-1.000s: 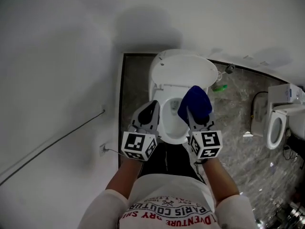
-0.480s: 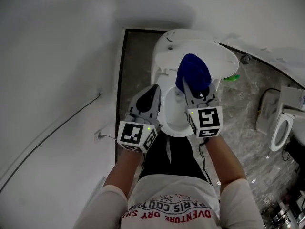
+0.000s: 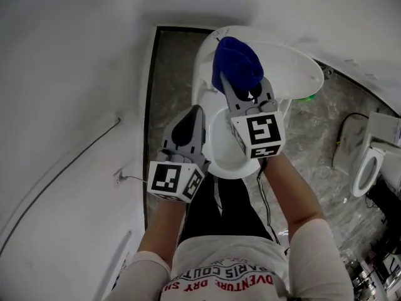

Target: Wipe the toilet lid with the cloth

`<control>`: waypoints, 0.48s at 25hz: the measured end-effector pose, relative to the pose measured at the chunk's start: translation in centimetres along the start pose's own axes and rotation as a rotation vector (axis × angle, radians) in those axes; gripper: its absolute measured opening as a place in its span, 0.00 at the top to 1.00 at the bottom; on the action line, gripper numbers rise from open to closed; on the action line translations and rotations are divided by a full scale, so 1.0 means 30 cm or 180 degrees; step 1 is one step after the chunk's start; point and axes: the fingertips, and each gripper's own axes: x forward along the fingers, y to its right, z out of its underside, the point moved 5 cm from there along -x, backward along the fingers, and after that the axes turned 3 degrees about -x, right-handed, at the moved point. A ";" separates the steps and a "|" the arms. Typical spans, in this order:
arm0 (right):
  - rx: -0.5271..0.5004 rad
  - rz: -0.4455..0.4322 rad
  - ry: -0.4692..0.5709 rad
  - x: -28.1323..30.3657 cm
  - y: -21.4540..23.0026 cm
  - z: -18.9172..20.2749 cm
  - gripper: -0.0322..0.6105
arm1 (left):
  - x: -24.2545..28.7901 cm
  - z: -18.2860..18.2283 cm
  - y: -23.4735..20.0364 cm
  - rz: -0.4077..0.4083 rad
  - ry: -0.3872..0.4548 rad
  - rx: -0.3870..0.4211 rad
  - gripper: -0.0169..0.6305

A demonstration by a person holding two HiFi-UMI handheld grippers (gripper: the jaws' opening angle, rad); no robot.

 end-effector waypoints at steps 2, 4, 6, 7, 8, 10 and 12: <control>0.0045 0.0049 0.0017 0.020 0.012 0.009 0.80 | -0.008 0.013 -0.014 -0.0014 0.0016 -0.0079 0.96; 0.0111 0.0117 0.0019 0.034 0.031 0.025 0.80 | -0.016 0.027 -0.029 -0.0058 0.0010 -0.0110 0.96; 0.0162 0.0160 0.0023 0.042 0.054 0.039 0.80 | -0.016 0.044 -0.032 -0.0081 -0.0013 -0.0089 0.96; 0.0171 0.0169 0.0029 0.044 0.064 0.043 0.80 | -0.013 0.051 -0.030 -0.0092 -0.0022 -0.0075 0.96; 0.0168 0.0173 0.0039 0.045 0.072 0.045 0.80 | -0.011 0.059 -0.027 -0.0108 -0.0028 -0.0061 0.96; 0.0130 0.0189 0.0060 0.042 0.083 0.046 0.80 | -0.009 0.074 -0.021 -0.0145 -0.0048 -0.0044 0.96; 0.0113 0.0230 0.0077 0.030 0.102 0.045 0.80 | -0.006 0.088 -0.008 -0.0167 -0.0085 -0.0057 0.96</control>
